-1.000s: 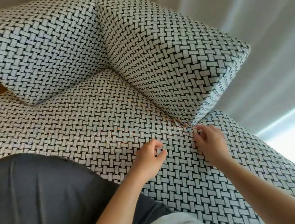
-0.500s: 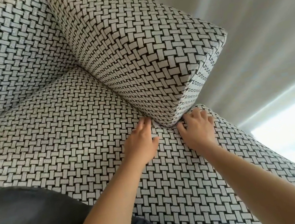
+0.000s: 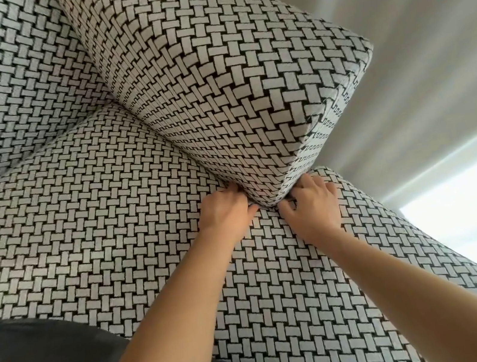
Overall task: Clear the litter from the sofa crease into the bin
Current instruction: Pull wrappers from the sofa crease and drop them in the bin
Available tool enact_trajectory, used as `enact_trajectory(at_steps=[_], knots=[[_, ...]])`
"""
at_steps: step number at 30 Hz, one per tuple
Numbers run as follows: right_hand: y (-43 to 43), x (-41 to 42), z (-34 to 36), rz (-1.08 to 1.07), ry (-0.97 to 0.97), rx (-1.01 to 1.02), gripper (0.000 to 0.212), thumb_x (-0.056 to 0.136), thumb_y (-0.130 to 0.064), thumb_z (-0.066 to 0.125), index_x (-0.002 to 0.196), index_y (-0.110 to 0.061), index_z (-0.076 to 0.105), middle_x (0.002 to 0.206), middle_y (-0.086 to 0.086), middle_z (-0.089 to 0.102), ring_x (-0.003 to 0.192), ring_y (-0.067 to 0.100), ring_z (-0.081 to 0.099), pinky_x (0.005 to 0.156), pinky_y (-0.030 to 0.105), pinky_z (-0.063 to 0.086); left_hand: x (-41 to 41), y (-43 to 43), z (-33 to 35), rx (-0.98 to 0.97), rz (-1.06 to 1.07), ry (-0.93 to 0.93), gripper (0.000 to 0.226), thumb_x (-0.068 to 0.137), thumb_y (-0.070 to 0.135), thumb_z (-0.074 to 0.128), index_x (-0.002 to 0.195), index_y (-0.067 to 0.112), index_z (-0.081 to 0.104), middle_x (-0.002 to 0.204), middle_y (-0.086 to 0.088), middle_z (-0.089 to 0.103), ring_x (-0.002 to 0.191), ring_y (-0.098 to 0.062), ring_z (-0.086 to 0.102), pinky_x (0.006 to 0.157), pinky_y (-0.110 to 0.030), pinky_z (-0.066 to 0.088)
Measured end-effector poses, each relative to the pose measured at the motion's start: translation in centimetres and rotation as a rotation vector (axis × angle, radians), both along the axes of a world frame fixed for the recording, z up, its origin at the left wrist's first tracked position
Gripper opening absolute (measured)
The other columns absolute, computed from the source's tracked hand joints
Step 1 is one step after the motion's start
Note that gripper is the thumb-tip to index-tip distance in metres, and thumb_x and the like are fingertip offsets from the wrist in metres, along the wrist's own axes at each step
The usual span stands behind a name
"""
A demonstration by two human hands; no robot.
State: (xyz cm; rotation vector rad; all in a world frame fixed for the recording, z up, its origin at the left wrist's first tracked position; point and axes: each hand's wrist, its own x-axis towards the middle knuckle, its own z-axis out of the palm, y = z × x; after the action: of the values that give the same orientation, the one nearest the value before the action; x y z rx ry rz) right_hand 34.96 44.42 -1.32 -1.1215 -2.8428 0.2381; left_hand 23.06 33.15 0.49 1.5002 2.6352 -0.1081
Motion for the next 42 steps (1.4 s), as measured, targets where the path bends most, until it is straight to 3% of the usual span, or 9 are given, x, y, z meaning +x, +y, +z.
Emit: enact_trajectory(at_steps=[4,7,10,15,21,25,31,38,42], knots=[[0.0,0.2,-0.1,0.025,0.034,-0.018,0.042,0.082,-0.043,0.042,0.076,-0.012,0.07,0.092,-0.002,0.055,0.091,0.02,0.045,0.089,0.037,0.032,0.6,-0.8,-0.6,0.131,-0.016,-0.048,0.033,0.1,0.031,0.033,0.106,0.015,0.062,0.102,0.002,0.061,0.068,-0.014,0.053,0.055,-0.027,0.037],[-0.3,0.5,-0.2,0.063,0.102,-0.02,0.051,0.075,-0.045,0.032,0.067,-0.012,0.069,0.083,-0.002,0.056,0.082,0.02,0.047,0.082,0.036,0.035,1.4,-1.8,-0.3,0.309,0.009,-0.216,0.028,0.099,0.024,0.04,0.105,0.018,0.066,0.099,0.004,0.068,0.07,-0.012,0.063,0.058,-0.025,0.05],[-0.9,0.9,-0.3,0.089,0.163,-0.003,0.041,0.075,-0.039,0.04,0.066,-0.013,0.07,0.076,-0.003,0.054,0.075,0.02,0.048,0.074,0.032,0.034,2.5,-3.1,0.4,0.424,0.087,-0.385,0.025,0.097,0.021,0.046,0.111,0.02,0.067,0.101,0.006,0.071,0.067,-0.007,0.062,0.052,-0.008,0.04],[-3.5,2.3,0.0,0.158,0.324,-0.086,0.031,0.079,-0.03,0.045,0.09,-0.018,0.071,0.072,-0.007,0.057,0.069,0.015,0.051,0.074,0.034,0.039,3.5,-6.0,0.6,0.497,0.176,-0.466,0.022,0.096,0.016,0.047,0.107,0.013,0.066,0.1,0.005,0.068,0.072,-0.006,0.06,0.06,-0.009,0.041],[-9.6,1.3,0.6,0.387,0.348,-0.299,0.042,0.086,-0.038,0.041,0.115,-0.017,0.062,0.082,-0.016,0.055,0.076,0.004,0.05,0.081,0.026,0.035,3.3,-9.9,1.3,0.552,0.331,-0.593,0.017,0.097,0.015,0.045,0.09,0.014,0.061,0.064,0.014,0.05,0.055,-0.003,0.052,0.051,-0.011,0.038],[-12.4,-1.6,2.8,0.528,0.341,-0.564,0.04,0.088,-0.036,0.045,0.119,-0.015,0.059,0.076,-0.012,0.053,0.063,0.005,0.049,0.065,0.027,0.05,1.2,-13.5,3.4,0.567,0.47,-0.671,0.016,0.095,0.015,0.048,0.097,0.009,0.062,0.066,0.01,0.055,0.052,0.002,0.056,0.049,-0.009,0.046],[-17.5,-7.8,7.3,0.68,0.389,-0.659,0.015,0.091,-0.01,0.054,0.1,-0.011,0.066,0.077,0.008,0.065,0.066,0.025,0.059,0.06,0.038,0.052,-2.9,-19.0,8.2,0.714,0.652,-0.776,0.006,0.093,0.01,0.052,0.092,0.009,0.059,0.074,-0.003,0.063,0.051,-0.004,0.064,0.052,-0.018,0.054],[-24.5,-15.0,12.9,0.803,0.4,-0.748,0.012,0.091,-0.008,0.053,0.083,-0.004,0.063,0.058,-0.009,0.051,0.045,0.0,0.043,0.045,0.012,0.035,-7.2,-27.1,13.8,0.859,0.838,-0.747,0.013,0.097,0.016,0.046,0.098,0.006,0.054,0.076,-0.011,0.064,0.05,-0.009,0.065,0.05,-0.021,0.054],[-30.2,-19.3,15.0,0.894,0.347,-0.824,0.018,0.089,-0.007,0.052,0.074,-0.003,0.06,0.06,0.007,0.053,0.05,0.011,0.041,0.046,0.022,0.034,-8.6,-32.9,15.7,0.91,0.873,-0.568,0.018,0.097,0.018,0.046,0.088,0.005,0.054,0.065,-0.006,0.065,0.038,-0.001,0.054,0.038,-0.014,0.042]])
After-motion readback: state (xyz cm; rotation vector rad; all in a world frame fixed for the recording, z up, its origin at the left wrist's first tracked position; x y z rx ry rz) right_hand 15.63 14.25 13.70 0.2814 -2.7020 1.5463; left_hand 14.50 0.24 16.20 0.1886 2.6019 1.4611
